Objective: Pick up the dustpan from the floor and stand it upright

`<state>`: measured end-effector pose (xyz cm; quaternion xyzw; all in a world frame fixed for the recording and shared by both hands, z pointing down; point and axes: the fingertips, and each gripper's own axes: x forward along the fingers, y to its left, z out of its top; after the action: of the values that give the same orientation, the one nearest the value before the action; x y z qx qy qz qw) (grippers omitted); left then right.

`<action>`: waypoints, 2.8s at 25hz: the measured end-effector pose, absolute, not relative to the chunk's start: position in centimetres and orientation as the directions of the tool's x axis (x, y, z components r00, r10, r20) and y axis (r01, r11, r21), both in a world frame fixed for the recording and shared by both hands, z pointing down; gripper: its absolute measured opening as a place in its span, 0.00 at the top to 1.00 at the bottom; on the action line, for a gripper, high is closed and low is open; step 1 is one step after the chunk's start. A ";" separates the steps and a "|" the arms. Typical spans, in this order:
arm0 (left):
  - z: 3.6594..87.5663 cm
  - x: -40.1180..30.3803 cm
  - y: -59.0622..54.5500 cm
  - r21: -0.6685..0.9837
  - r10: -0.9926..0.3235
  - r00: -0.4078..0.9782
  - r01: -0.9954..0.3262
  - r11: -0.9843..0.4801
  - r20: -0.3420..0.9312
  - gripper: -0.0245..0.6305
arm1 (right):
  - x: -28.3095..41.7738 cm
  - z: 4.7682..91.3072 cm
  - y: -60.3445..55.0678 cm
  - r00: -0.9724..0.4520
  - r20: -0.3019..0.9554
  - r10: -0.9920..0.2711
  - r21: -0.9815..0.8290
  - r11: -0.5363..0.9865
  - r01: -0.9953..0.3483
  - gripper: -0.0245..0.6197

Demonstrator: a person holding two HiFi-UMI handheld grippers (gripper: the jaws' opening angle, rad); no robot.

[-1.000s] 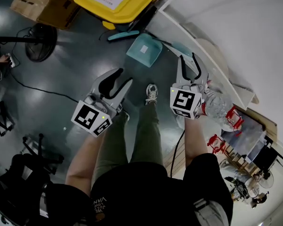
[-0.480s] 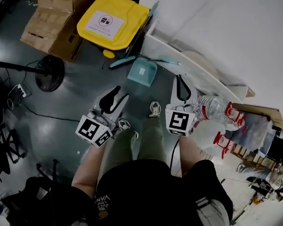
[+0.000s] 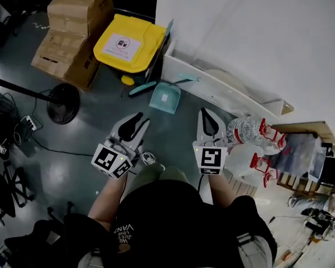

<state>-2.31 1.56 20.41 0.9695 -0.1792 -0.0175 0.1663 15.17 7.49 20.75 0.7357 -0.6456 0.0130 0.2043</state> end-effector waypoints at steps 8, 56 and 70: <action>18.9 -2.3 5.8 0.299 -0.300 0.954 -0.290 -0.909 0.015 0.88 | 11.0 19.7 12.5 0.088 0.287 -0.954 0.251 -0.013 -0.968 0.96; 15.1 -9.6 34.9 0.194 -0.306 0.952 -0.299 -0.934 -0.006 0.88 | 5.3 18.3 43.1 0.048 0.273 -0.961 -0.014 -0.054 -0.998 0.96; 15.7 -9.6 35.3 0.208 -0.319 0.948 -0.312 -0.927 -0.002 0.88 | 5.6 18.5 43.5 0.069 0.268 -0.961 -0.031 -0.080 -0.996 0.96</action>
<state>-9.59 35.34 15.71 0.9814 -0.1608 -0.0177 0.1029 5.62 43.50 18.51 0.7267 -0.6733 0.1098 0.0807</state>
